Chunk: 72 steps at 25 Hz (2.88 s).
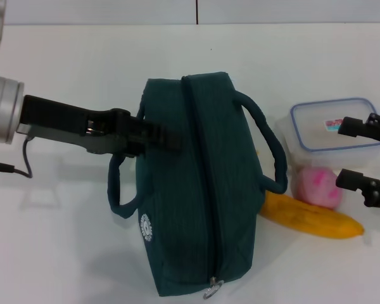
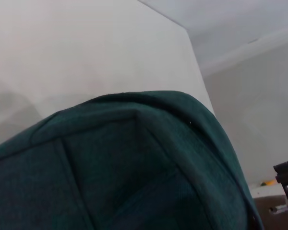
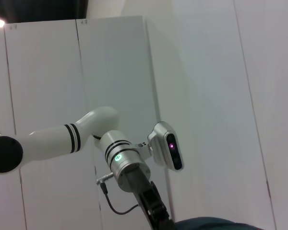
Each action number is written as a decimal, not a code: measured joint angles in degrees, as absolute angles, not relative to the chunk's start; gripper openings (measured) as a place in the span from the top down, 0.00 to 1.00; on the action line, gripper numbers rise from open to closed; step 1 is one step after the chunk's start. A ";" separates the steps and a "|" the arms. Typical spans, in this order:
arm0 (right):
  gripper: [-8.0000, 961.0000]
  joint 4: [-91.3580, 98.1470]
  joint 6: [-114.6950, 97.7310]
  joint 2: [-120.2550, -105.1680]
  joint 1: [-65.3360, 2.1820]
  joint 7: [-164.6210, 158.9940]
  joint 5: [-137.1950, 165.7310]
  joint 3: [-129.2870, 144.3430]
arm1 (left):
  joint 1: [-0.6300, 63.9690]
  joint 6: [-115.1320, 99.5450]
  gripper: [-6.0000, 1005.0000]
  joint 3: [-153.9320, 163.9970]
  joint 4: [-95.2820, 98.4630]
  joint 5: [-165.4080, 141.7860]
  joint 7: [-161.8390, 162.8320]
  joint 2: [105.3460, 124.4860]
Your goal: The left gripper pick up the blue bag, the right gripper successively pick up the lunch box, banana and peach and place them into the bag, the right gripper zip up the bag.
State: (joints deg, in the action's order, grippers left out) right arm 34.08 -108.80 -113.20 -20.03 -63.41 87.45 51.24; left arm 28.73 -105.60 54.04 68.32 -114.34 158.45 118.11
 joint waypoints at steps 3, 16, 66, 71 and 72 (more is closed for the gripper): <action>0.15 34.02 -108.80 -113.20 -19.51 -63.38 87.36 51.24 | 29.11 -105.62 0.26 54.02 67.92 -114.07 156.50 118.08; 0.15 34.00 -108.81 -113.40 -18.78 -63.37 87.35 51.24 | 29.27 -105.15 0.83 53.51 65.91 -113.44 154.18 118.02; 0.21 -7.26 -69.95 -116.01 -24.21 -74.40 87.92 8.29 | 30.67 -104.83 0.93 51.26 50.88 -108.29 137.15 117.61; 0.24 -7.73 -69.92 -116.05 -24.72 -75.94 88.94 8.65 | 30.66 -104.86 0.93 51.13 50.77 -108.29 137.00 117.58; 0.24 -7.84 -69.85 -116.05 -24.82 -75.95 88.94 8.58 | 30.64 -104.86 0.93 51.13 50.76 -108.29 136.99 117.57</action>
State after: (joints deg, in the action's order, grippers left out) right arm -7.84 -69.85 -116.05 -24.82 -75.95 88.94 8.58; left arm 30.64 -104.86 51.13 50.76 -108.29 136.99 117.57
